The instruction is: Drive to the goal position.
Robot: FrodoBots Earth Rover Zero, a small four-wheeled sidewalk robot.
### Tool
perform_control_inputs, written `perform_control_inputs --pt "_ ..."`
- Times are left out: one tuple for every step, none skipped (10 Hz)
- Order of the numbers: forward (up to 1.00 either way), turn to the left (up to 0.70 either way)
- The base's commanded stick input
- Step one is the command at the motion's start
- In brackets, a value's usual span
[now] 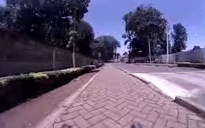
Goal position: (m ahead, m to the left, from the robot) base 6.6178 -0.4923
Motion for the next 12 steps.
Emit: perform_control_inputs --pt "0.70 0.00" --pt "0.70 0.00" --pt "0.70 0.00" --pt "0.70 0.00" --pt "0.70 0.00" --pt "0.70 0.00" --pt "0.70 0.00" --pt "0.70 0.00" --pt "0.70 0.00" --pt "0.70 0.00" --pt "0.70 0.00" --pt "0.70 0.00"
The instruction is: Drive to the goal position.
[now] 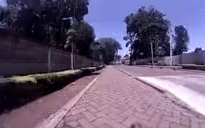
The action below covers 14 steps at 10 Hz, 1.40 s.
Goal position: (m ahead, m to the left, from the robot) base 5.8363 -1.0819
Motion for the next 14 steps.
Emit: perform_control_inputs --pt "0.70 0.00" --pt "0.70 0.00" --pt "0.70 0.00" --pt "0.70 0.00" --pt "0.70 0.00" --pt "0.70 0.00" --pt "0.70 0.00" --pt "0.70 0.00" --pt "0.70 0.00" --pt "0.70 0.00" --pt "0.70 0.00" --pt "0.70 0.00" --pt "0.70 0.00" --pt "0.70 0.00"
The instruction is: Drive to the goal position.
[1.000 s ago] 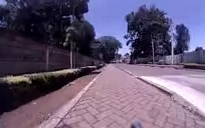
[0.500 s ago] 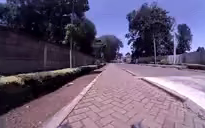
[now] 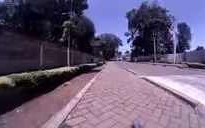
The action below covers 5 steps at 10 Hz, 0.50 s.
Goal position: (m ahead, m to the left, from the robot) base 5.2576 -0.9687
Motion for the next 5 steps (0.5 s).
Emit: perform_control_inputs --pt "0.70 0.00" --pt "0.70 0.00" --pt "0.70 0.00" --pt "0.70 0.00" --pt "0.70 0.00"
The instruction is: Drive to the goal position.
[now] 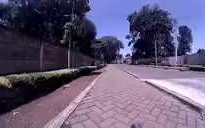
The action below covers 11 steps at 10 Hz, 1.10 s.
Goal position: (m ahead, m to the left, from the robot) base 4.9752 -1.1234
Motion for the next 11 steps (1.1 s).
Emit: perform_control_inputs --pt "0.70 0.00" --pt "0.70 0.00" --pt "0.70 0.00" --pt "0.70 0.00" --pt "0.70 0.00" --pt "0.70 0.00" --pt "0.70 0.00" --pt "0.70 0.00" --pt "0.70 0.00" --pt "0.70 0.00" --pt "0.70 0.00"
